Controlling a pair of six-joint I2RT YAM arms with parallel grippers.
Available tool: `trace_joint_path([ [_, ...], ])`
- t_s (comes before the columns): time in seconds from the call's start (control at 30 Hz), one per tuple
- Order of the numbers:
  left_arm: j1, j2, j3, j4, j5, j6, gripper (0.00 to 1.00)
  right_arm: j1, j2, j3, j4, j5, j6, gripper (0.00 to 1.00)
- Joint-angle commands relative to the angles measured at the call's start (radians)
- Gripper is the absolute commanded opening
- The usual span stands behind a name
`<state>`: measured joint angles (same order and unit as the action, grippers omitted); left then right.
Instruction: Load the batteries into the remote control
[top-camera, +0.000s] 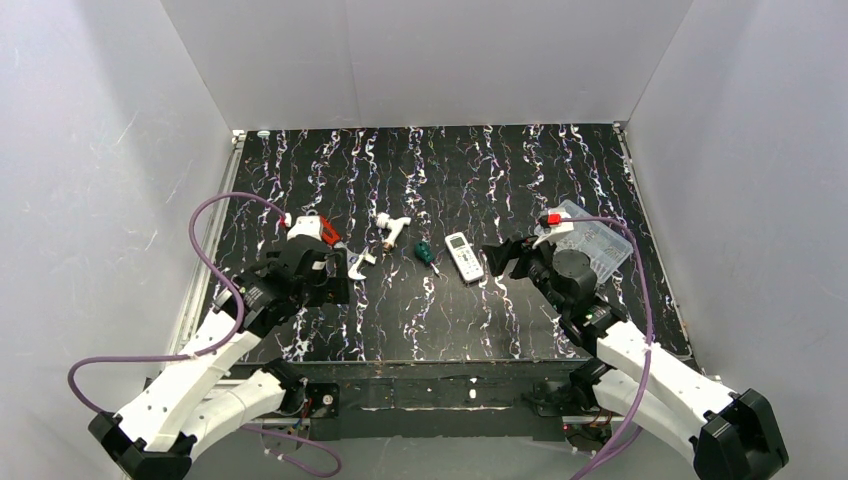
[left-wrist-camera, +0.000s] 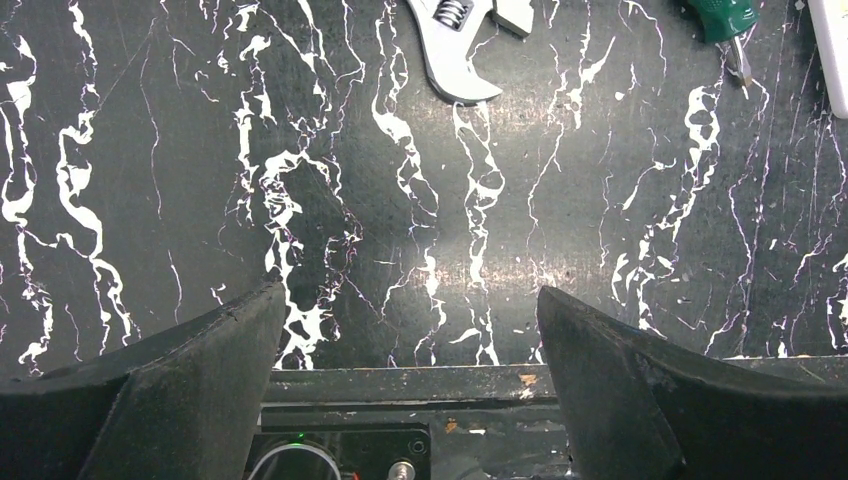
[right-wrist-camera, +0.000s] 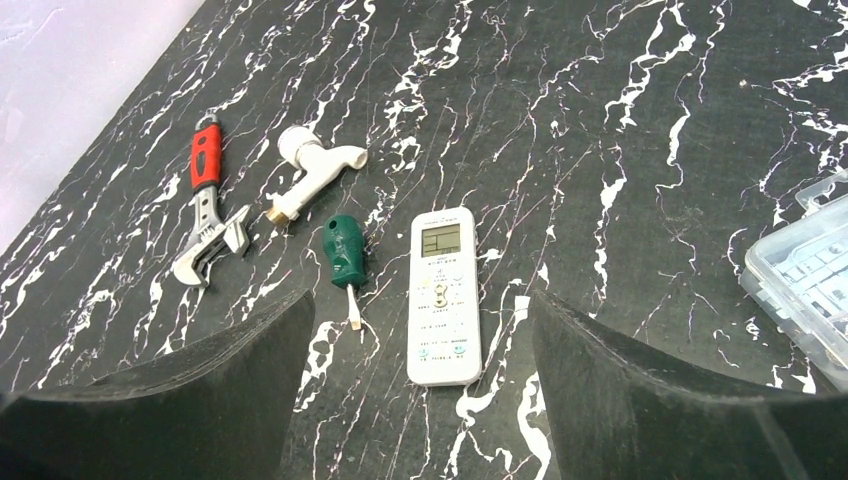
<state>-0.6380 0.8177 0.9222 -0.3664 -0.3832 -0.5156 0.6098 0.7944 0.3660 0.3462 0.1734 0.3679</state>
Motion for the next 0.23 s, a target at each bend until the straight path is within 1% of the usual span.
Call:
trace_joint_path([
  [0.0,-0.003,0.013,-0.021,-0.047,-0.045,0.006,0.98,0.001,-0.012,0.011,0.060,0.016,-0.013,0.86],
  [0.2,-0.002,0.008,-0.020,-0.057,-0.065,-0.012,0.98,0.001,-0.016,0.004,0.060,0.019,0.011,0.86],
])
